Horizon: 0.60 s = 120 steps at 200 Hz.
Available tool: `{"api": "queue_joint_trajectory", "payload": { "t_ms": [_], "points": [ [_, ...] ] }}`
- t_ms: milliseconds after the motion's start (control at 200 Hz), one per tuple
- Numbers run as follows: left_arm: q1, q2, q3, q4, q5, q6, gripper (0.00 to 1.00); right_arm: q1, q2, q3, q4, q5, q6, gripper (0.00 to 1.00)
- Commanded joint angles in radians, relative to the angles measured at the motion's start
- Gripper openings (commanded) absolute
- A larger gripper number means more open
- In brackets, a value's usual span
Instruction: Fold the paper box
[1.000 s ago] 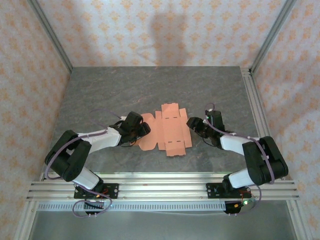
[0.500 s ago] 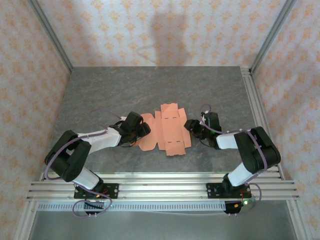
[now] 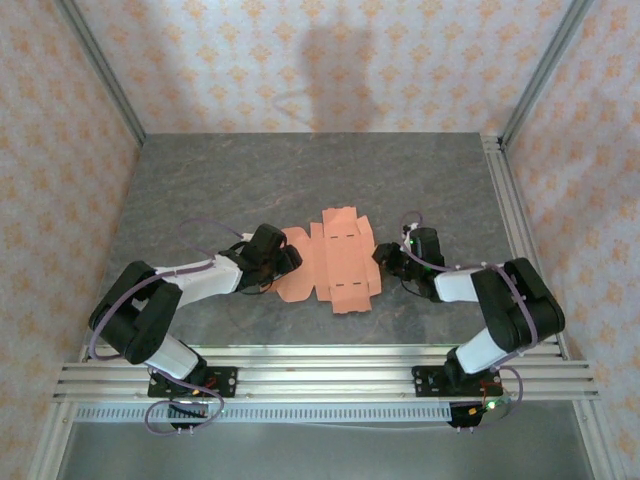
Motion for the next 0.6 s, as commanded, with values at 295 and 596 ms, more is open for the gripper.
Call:
{"api": "queue_joint_trajectory", "payload": {
  "t_ms": [295,596],
  "points": [
    [-0.070,-0.054,0.164,-0.305,-0.077,0.143,0.98,0.006,-0.096,0.074,-0.264,0.093,-0.172,0.00],
    [-0.083,0.098,0.316,-0.236,0.166,0.118,0.63,0.021,-0.134,0.135,-0.397,0.137,-0.278,0.00]
  ]
}}
